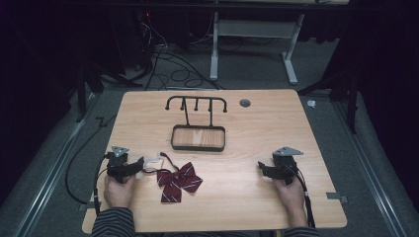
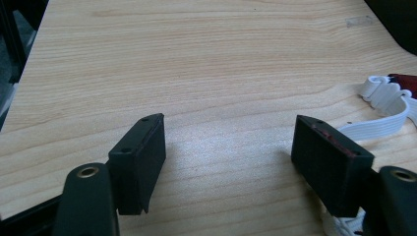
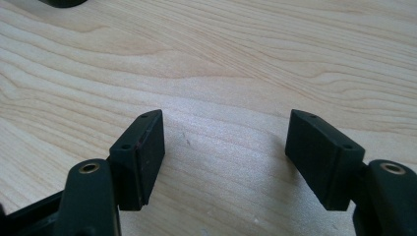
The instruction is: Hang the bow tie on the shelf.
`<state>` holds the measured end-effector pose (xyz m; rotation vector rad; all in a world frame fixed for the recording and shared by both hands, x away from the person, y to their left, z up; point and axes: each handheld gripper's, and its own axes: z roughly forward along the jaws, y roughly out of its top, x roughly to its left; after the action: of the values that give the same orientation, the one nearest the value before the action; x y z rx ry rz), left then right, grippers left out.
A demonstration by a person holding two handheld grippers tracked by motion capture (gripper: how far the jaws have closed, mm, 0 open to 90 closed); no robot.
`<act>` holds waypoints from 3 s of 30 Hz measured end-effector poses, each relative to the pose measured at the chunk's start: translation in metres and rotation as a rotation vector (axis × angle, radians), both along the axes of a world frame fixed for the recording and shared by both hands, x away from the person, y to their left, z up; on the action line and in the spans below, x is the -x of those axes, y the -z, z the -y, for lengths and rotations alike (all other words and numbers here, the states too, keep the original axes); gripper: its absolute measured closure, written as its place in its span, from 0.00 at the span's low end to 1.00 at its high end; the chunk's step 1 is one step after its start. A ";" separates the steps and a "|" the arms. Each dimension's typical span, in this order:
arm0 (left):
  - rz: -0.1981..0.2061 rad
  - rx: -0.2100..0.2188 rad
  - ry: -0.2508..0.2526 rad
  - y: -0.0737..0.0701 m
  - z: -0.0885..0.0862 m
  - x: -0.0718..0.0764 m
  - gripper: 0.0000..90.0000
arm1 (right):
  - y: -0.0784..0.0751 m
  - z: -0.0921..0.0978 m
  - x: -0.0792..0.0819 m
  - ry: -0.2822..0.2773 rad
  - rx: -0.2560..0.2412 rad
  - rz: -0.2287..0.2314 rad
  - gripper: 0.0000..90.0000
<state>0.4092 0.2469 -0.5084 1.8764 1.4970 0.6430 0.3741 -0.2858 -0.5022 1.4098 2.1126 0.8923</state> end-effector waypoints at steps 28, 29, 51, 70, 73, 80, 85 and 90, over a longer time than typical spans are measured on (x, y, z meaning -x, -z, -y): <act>0.003 0.008 0.004 0.000 0.000 0.002 0.35 | 0.000 0.000 0.000 -0.004 0.006 0.002 0.36; 0.003 0.008 0.004 0.000 0.000 0.002 0.35 | 0.000 0.000 0.000 -0.004 0.006 0.002 0.36; 0.022 0.095 0.056 -0.020 -0.006 0.015 0.48 | 0.000 0.000 0.000 -0.003 0.004 0.000 0.36; 0.041 0.088 0.213 -0.047 0.024 0.019 0.52 | 0.000 0.000 0.000 -0.005 0.003 0.001 0.36; 0.036 0.086 0.232 -0.049 0.031 0.015 0.54 | 0.000 0.000 0.000 -0.005 0.003 0.001 0.36; 0.007 0.073 0.256 -0.048 0.043 0.002 0.57 | 0.000 0.000 0.000 -0.005 0.004 0.001 0.36; -0.027 0.060 0.259 -0.043 0.049 -0.009 0.57 | 0.000 0.000 0.000 -0.005 0.004 0.001 0.36; -0.037 0.059 0.260 -0.040 0.056 -0.017 0.58 | 0.000 0.000 0.000 -0.005 0.003 0.001 0.36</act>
<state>0.4265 0.1910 -0.4686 2.0023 1.2505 0.4398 0.3738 -0.2860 -0.5022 1.4029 2.1166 0.8905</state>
